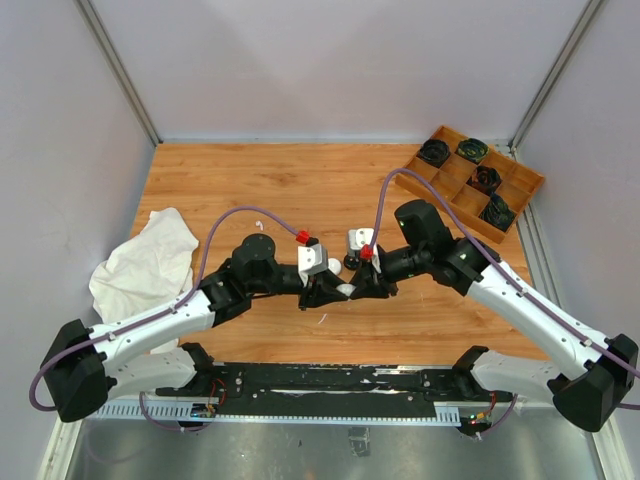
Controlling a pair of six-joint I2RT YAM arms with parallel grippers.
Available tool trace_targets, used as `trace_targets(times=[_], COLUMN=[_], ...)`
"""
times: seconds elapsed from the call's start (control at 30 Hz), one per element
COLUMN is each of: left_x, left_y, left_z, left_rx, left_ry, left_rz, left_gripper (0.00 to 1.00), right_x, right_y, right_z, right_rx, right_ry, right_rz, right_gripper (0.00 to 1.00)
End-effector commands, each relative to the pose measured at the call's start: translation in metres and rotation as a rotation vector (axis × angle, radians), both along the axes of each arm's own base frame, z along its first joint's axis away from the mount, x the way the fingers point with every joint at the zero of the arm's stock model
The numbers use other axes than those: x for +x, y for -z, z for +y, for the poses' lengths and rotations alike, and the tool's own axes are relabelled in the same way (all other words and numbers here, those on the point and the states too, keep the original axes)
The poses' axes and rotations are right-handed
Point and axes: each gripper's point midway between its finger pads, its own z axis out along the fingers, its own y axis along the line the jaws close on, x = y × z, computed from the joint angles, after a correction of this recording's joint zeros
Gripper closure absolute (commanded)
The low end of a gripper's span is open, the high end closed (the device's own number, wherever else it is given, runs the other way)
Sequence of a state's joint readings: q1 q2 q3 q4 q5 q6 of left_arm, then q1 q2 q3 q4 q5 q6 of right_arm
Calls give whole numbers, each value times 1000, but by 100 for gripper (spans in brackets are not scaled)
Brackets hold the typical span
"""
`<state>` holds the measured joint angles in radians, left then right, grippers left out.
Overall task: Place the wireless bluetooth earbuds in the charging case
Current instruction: Pick up the charging case at the center of the board.
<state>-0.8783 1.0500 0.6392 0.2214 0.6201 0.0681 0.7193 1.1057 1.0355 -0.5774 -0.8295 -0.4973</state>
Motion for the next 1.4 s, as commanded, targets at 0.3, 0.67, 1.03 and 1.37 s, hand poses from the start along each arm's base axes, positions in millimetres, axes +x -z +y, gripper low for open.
trace_targets(times=[0.3, 0.67, 1.03, 1.37], left_x=[9, 11, 11, 19], left_y=[-33, -59, -63, -64], left_z=[11, 18, 10, 12], left_rx=[-111, -253, -310, -352], left_ry=[-104, -166, -144, -196], left_rz=[-55, -59, -29, -17], left_gripper=[98, 98, 95, 95], right_x=[28, 31, 30, 23], right_y=[-27, -28, -26, -33], right_z=[-4, 4, 14, 15], right_rx=[102, 298, 458, 529], right_ry=[128, 175, 192, 167], right_rz=[-137, -132, -98, -96], right_gripper=[45, 38, 47, 51])
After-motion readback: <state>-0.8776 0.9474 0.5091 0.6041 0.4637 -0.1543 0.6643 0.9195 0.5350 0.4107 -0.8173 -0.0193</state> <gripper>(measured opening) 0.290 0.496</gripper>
